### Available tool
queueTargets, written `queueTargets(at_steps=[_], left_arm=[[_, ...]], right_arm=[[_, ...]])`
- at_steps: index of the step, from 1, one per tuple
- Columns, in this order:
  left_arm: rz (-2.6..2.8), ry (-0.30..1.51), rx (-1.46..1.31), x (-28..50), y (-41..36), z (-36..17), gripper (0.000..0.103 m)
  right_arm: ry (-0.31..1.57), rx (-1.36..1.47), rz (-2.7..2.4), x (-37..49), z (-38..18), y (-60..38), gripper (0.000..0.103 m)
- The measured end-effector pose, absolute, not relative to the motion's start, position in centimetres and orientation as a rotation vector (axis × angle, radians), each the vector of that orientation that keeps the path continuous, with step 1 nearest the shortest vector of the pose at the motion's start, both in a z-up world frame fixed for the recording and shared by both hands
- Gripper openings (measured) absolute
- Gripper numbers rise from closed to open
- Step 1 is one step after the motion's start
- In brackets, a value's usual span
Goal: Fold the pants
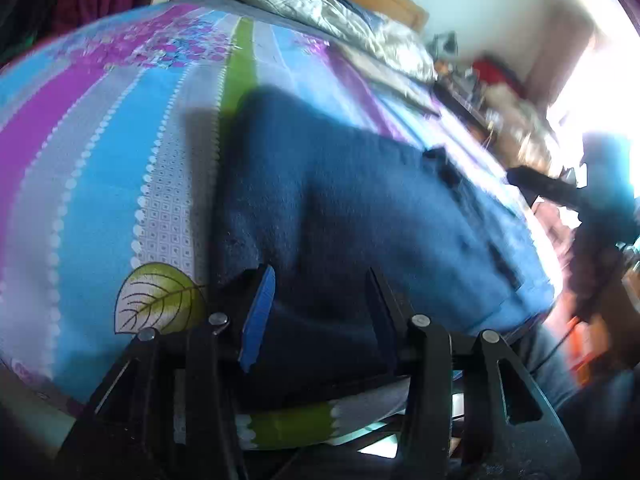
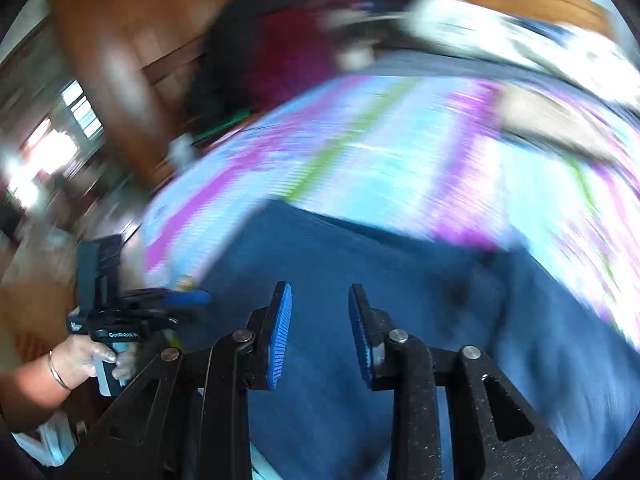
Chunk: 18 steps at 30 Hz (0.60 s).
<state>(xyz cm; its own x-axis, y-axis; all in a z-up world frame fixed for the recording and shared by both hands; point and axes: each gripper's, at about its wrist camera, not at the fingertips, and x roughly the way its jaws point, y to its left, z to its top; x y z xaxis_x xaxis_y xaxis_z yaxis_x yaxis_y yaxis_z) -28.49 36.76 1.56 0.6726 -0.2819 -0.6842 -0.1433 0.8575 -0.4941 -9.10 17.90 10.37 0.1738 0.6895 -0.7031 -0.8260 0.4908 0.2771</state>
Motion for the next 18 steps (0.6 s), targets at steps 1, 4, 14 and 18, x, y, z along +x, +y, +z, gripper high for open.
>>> queueTargets(at_steps=[1, 4, 14, 18], left_arm=[[-0.078, 0.844, -0.606, -28.4, 37.4, 1.6, 0.042], [-0.03, 0.801, -0.598, -29.0, 37.7, 2.8, 0.05], [-0.02, 0.786, -0.665, -29.0, 38.5, 0.9, 0.067], [-0.043, 0.739, -0.764, -29.4, 39.6, 0.9, 0.067]], right_arm=[[0.887, -0.22, 1.133, -9.1, 10.3, 20.9, 0.034], [0.956, -0.243, 1.247, -8.1, 9.3, 28.6, 0.034], [1.184, -0.025, 1.047, 2.1, 0.3, 36.1, 0.0], [1.03, 0.082, 1.036, 1.5, 4.6, 31.6, 0.007]])
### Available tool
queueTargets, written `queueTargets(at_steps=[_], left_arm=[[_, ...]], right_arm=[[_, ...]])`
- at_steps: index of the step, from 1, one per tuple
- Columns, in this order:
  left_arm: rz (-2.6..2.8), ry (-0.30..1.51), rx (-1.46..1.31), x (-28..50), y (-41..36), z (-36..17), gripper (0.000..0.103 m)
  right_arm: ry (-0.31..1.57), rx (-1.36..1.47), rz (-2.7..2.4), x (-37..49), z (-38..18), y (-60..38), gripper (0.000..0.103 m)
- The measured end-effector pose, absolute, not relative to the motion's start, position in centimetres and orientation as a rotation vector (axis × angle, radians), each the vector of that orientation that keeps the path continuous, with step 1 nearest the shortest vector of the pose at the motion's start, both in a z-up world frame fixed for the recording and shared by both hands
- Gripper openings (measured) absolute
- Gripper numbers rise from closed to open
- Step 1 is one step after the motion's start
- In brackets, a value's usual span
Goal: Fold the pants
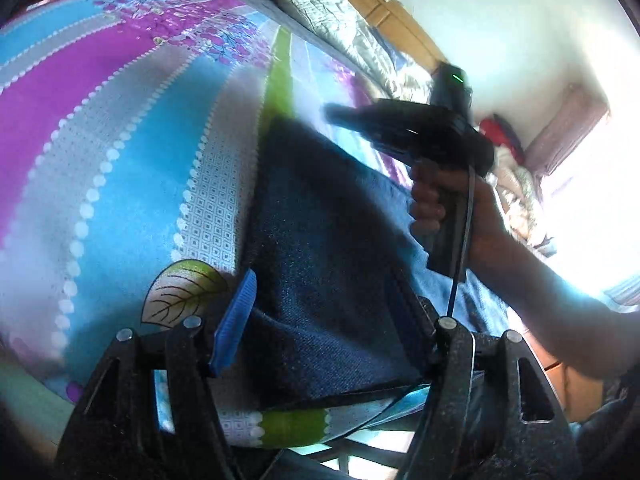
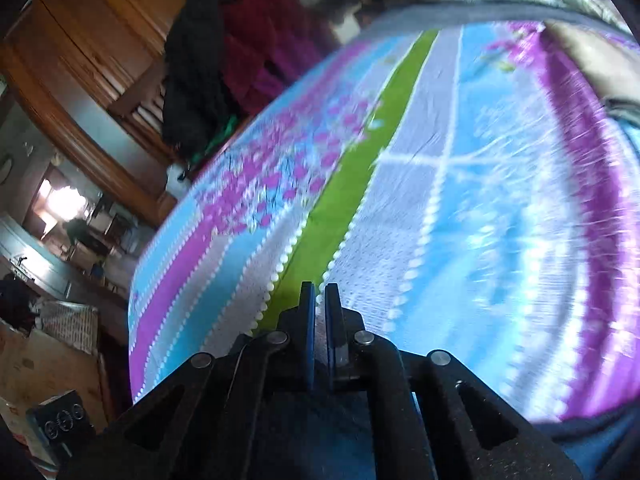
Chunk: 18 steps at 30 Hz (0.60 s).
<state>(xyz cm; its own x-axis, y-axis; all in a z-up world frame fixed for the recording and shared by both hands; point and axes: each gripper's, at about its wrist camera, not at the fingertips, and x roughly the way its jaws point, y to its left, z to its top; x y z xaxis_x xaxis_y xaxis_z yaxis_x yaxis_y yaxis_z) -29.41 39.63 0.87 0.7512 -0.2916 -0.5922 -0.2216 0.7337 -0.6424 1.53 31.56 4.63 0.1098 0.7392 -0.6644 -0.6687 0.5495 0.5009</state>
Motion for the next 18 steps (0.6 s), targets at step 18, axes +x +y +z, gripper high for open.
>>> queueTargets(at_steps=[18], left_arm=[[0.216, 0.612, -0.939, -34.9, 46.9, 0.9, 0.059]], right_arm=[[0.905, -0.318, 1.198, -4.1, 7.3, 34.1, 0.04]])
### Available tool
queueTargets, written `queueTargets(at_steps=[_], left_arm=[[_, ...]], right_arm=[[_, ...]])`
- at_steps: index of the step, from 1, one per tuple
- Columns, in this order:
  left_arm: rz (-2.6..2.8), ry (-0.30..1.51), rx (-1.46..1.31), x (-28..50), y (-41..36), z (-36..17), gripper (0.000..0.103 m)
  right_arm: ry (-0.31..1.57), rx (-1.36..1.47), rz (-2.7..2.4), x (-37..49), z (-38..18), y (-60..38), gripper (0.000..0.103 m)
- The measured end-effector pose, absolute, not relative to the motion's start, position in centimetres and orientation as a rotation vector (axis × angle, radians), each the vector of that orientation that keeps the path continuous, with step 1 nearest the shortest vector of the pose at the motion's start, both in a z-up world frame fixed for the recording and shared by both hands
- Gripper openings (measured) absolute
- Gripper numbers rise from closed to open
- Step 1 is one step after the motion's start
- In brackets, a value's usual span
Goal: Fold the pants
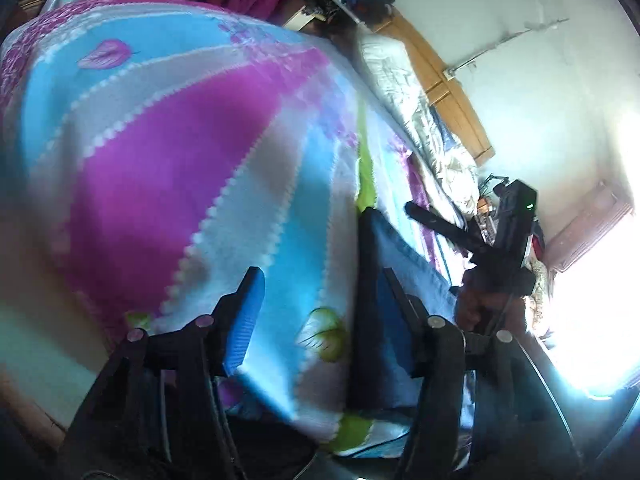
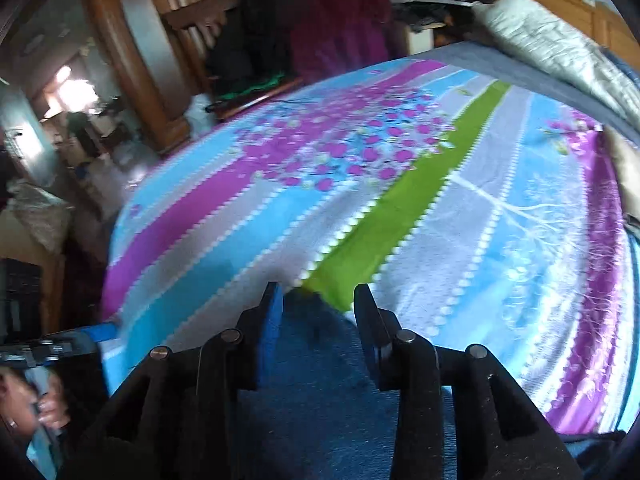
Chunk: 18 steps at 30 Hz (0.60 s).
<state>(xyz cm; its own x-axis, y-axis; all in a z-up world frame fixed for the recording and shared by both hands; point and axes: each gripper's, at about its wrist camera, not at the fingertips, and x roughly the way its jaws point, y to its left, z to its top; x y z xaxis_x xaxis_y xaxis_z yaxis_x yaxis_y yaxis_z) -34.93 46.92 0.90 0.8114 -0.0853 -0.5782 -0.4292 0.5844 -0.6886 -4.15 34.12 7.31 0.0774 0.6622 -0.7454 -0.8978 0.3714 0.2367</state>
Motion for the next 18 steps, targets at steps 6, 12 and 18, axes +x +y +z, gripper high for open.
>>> queueTargets(at_steps=[6, 12, 18], left_arm=[[0.226, 0.688, -0.931, -35.5, 44.4, -1.2, 0.06], [0.206, 0.701, -0.928, -36.4, 43.5, -1.3, 0.061], [0.175, 0.649, -0.997, -37.6, 44.0, -1.7, 0.061]], right_arm=[[0.929, -0.52, 1.308, -5.5, 5.1, 39.0, 0.04], [0.929, -0.715, 1.372, -6.5, 3.6, 42.1, 0.038], [1.001, -0.72, 1.361, -5.7, 2.9, 42.8, 0.019]])
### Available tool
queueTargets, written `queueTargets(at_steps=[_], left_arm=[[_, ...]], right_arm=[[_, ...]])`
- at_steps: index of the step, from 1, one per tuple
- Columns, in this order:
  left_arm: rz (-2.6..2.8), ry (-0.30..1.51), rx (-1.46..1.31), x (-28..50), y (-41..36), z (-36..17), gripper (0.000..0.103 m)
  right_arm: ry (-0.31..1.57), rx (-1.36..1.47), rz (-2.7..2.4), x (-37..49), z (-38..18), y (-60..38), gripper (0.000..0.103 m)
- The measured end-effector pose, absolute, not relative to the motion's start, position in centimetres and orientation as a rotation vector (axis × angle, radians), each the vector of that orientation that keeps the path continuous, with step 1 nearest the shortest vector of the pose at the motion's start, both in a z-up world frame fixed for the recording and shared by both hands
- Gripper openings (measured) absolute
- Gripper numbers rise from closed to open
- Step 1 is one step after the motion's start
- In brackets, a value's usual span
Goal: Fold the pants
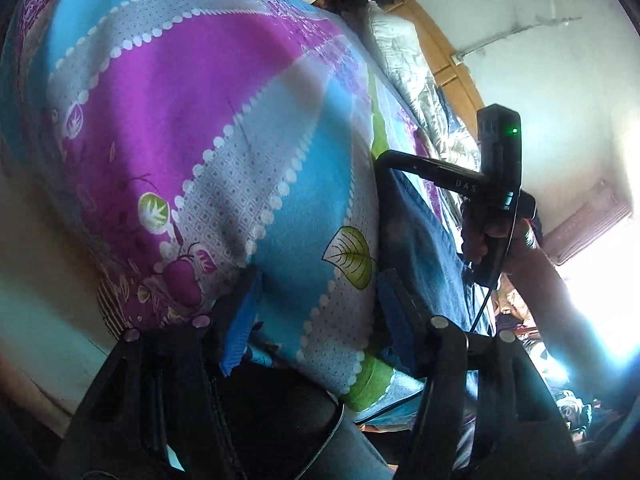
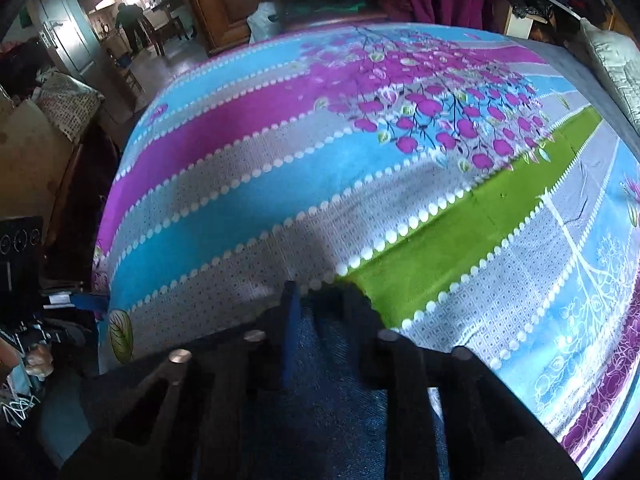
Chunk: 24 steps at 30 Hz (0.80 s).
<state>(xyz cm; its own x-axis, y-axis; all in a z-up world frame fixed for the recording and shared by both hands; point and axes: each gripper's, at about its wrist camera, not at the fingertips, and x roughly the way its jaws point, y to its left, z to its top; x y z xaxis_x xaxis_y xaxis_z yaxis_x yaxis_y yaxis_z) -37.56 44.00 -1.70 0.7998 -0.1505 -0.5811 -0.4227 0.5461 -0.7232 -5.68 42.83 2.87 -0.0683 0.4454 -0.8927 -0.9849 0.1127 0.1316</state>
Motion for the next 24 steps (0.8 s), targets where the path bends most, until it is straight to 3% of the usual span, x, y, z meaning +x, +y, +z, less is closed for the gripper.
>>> queueTargets(at_steps=[7, 9, 12, 16, 19, 24], left_arm=[[0.175, 0.642, -0.983, -37.5, 43.8, -1.6, 0.064], [0.174, 0.638, -0.976, -37.4, 43.7, -1.6, 0.065], [0.183, 0.647, -0.962, -37.1, 43.5, -1.5, 0.065], [0.198, 0.691, -0.909, -36.5, 43.1, -1.1, 0.065], [0.207, 0.692, -0.902, -36.5, 42.8, -1.1, 0.065], [0.22, 0.668, -0.936, -36.9, 42.9, -1.3, 0.066]], right_arm=[[0.902, -0.715, 1.323, -6.0, 3.7, 42.1, 0.006], [0.969, -0.684, 1.242, -4.6, 2.0, 42.1, 0.005], [0.964, -0.632, 1.21, -5.1, 2.2, 41.9, 0.009], [0.906, -0.44, 1.224, -5.3, 6.9, 38.7, 0.021], [0.855, -0.45, 1.298, -8.7, 9.5, 36.1, 0.021], [0.878, -0.678, 1.337, -17.5, 4.6, 33.6, 0.021]])
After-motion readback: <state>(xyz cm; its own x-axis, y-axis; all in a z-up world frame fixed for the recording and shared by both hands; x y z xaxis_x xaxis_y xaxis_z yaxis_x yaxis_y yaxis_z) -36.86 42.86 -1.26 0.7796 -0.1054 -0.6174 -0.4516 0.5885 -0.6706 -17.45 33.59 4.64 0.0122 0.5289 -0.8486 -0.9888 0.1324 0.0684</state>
